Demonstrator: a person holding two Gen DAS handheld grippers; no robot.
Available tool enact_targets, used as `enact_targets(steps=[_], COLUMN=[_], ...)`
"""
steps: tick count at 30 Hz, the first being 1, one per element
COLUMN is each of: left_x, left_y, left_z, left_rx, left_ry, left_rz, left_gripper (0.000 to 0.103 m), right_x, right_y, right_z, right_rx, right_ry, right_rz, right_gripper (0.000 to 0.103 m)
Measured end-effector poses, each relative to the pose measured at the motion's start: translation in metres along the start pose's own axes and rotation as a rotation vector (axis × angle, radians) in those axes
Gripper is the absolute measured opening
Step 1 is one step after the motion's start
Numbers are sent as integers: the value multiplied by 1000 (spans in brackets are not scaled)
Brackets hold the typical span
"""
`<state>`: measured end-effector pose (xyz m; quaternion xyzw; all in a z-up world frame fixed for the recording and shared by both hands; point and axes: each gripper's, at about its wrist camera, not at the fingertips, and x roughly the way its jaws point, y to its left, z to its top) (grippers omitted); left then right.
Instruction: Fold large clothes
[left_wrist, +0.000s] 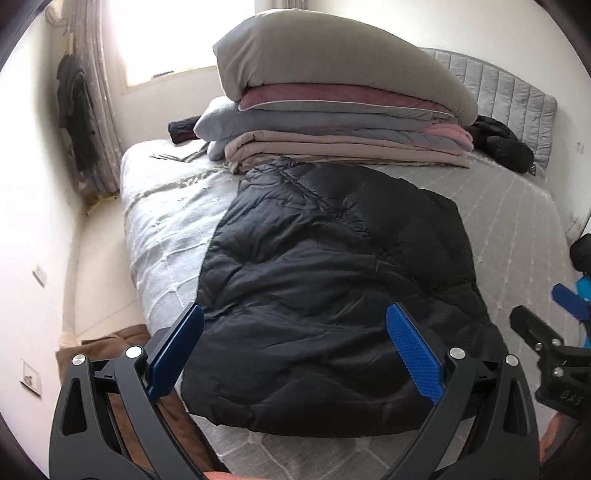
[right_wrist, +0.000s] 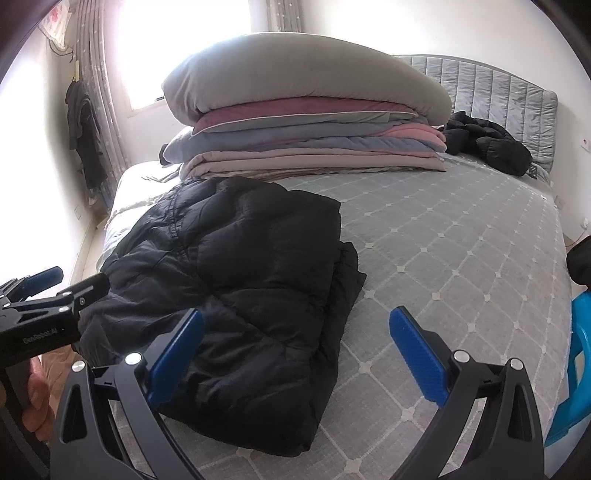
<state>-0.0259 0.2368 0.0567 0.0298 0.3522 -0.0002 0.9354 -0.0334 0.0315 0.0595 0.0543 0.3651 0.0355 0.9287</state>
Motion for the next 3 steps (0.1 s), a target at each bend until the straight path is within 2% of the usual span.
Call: enact_targets(steps=[3], left_x=[0], left_y=[0], left_z=[1], left_rx=[1], left_ry=[1], left_rz=[-7], left_gripper=[95], right_x=[-1], right_y=[0], right_z=[0], right_rx=[-1], right_ry=[0], right_rz=[-1], right_gripper=[97])
